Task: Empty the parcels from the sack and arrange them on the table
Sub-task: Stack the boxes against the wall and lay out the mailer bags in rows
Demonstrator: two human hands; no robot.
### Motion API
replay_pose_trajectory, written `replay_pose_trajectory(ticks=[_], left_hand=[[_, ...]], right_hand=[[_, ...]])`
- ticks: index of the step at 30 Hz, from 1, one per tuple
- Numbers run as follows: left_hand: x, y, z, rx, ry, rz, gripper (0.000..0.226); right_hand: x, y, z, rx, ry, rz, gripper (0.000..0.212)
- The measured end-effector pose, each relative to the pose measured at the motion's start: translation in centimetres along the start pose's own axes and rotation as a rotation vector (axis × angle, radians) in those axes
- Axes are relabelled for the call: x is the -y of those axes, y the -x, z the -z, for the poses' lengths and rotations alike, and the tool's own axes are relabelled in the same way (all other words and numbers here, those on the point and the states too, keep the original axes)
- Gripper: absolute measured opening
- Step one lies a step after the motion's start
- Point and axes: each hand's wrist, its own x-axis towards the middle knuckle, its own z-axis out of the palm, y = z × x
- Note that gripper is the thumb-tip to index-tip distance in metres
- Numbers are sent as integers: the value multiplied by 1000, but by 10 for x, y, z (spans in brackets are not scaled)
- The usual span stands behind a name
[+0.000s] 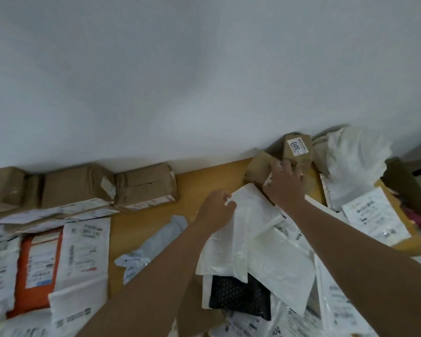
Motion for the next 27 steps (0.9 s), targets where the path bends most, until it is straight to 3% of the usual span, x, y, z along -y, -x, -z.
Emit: replay_pose_trajectory(ticks=[3, 5, 11, 14, 17, 18, 22, 27], left_hand=[[9, -1, 7, -69, -2, 74, 24], [11, 0, 15, -96, 0, 99, 26], [36, 13, 34, 94, -264, 0, 53], [40, 22, 46, -125, -260, -83, 51], [38, 31, 64, -496, 99, -49, 11], [37, 35, 71, -583, 126, -43, 9], [44, 49, 92, -773, 221, 8, 15], [63, 61, 113, -834, 323, 91, 12]], right_hand=[[10, 0, -9, -20, -4, 153, 52], [17, -7, -6, 76, -36, 189, 61], [48, -22, 10, 114, -88, 285, 82], [62, -20, 27, 113, 8, 335, 84], [76, -19, 58, 117, -3, 416, 85], [84, -18, 70, 104, -18, 458, 86], [132, -3, 113, 31, -104, 665, 89], [213, 19, 130, -3, -116, 853, 89]])
